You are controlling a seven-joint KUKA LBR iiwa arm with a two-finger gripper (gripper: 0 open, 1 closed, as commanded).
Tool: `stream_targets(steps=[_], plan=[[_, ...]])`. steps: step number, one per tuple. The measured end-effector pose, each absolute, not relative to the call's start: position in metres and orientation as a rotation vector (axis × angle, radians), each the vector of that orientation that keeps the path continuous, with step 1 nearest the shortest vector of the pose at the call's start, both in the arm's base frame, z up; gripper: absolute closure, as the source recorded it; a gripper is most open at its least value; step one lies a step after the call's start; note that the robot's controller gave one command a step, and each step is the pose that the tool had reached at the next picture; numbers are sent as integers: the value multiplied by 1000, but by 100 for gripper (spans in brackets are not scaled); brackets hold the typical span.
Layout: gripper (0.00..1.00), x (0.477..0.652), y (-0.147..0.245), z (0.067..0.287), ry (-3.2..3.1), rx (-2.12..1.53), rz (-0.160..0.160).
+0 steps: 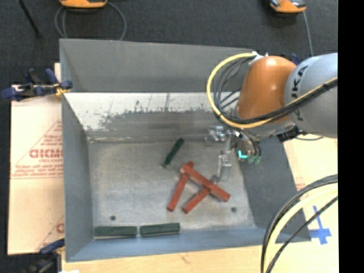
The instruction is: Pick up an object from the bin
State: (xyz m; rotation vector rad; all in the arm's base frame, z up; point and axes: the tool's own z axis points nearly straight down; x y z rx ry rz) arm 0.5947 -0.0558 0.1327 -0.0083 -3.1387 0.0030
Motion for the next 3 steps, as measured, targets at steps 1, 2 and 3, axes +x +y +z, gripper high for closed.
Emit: stream_targets(steps=[1,2,3], plan=[[0,543,-57,67,-3135,66,3],[0,539,-69,79,-3131,284,4],[100,538,-68,79,-3130,287,4]])
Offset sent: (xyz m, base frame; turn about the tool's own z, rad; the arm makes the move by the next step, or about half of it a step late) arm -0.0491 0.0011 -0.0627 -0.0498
